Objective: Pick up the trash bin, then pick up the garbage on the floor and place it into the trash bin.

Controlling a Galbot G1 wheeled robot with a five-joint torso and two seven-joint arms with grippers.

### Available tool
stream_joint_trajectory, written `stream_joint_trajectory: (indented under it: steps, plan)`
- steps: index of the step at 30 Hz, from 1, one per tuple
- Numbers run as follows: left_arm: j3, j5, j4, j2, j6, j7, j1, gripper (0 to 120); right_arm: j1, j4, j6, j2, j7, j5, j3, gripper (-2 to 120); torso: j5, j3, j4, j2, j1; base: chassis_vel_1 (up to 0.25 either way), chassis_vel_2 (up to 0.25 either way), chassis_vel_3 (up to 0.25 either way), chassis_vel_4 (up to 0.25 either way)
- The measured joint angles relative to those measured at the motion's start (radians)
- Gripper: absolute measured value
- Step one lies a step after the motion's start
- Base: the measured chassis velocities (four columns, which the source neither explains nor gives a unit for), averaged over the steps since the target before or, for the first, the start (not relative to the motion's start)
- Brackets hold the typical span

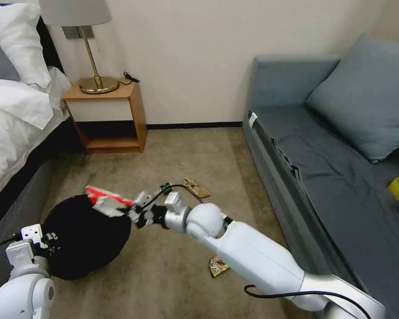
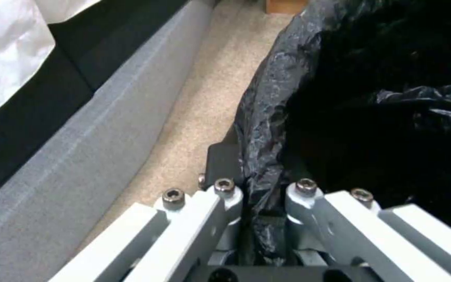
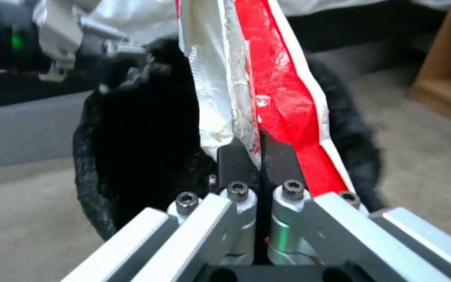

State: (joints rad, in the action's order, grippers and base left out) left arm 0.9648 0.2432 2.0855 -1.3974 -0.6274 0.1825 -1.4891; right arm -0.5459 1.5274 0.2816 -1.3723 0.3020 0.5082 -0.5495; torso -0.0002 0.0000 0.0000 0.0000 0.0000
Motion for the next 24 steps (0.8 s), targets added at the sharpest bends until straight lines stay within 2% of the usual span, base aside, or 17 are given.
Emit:
stream_joint_trajectory:
  steps: [9,11,12,14,18,21,22,24]
  plan:
    - [0.003,0.005,0.003,-0.003,0.006,-0.006,-0.005,4,-0.008,-0.108,-0.029,-0.065,-0.075,-0.027,-0.035,1,0.0001,0.000,0.0000,0.000,0.000,0.000,0.000,0.000,0.000]
    - [0.004,0.009,0.003,-0.001,0.008,-0.010,-0.008,4,-0.011,-0.117,-0.025,-0.071,-0.093,-0.029,-0.034,13,0.0000,0.000,0.0001,0.000,0.000,0.000,0.000,0.000,0.000]
    - [0.004,0.009,0.003,-0.001,0.008,-0.010,-0.008,4,-0.011,-0.117,-0.025,-0.071,-0.093,-0.029,-0.034,13,0.0000,0.000,0.0001,0.000,0.000,0.000,0.000,0.000,0.000]
    - [0.004,0.010,-0.001,0.002,0.010,-0.012,-0.006,4,-0.013,-0.116,-0.023,-0.070,-0.103,-0.031,-0.034,25,0.0001,0.000,0.0000,0.000,0.000,0.000,0.000,0.000,0.000]
    - [0.001,0.010,-0.006,0.003,0.010,-0.012,-0.003,4,-0.017,-0.107,-0.022,-0.067,-0.107,-0.034,-0.034,33,0.0000,0.000,-0.0001,0.000,0.000,0.000,0.000,0.000,0.000]
    - [-0.005,0.010,-0.012,0.004,0.010,-0.012,0.003,4,-0.025,-0.072,-0.018,-0.047,-0.123,-0.037,-0.032,50,0.0001,0.000,0.0000,0.000,0.000,0.000,0.000,0.000,0.000]
    - [-0.005,0.010,-0.012,0.004,0.010,-0.012,0.003,4,-0.025,-0.072,-0.018,-0.047,-0.123,-0.037,-0.032,50,0.0001,0.000,0.0000,0.000,0.000,0.000,0.000,0.000,0.000]
    - [-0.008,0.009,-0.015,0.005,0.010,-0.012,0.008,4,-0.030,-0.040,-0.007,-0.018,-0.126,-0.036,-0.028,60,0.0002,0.000,0.0000,0.000,0.000,0.000,0.000,0.000,0.000]
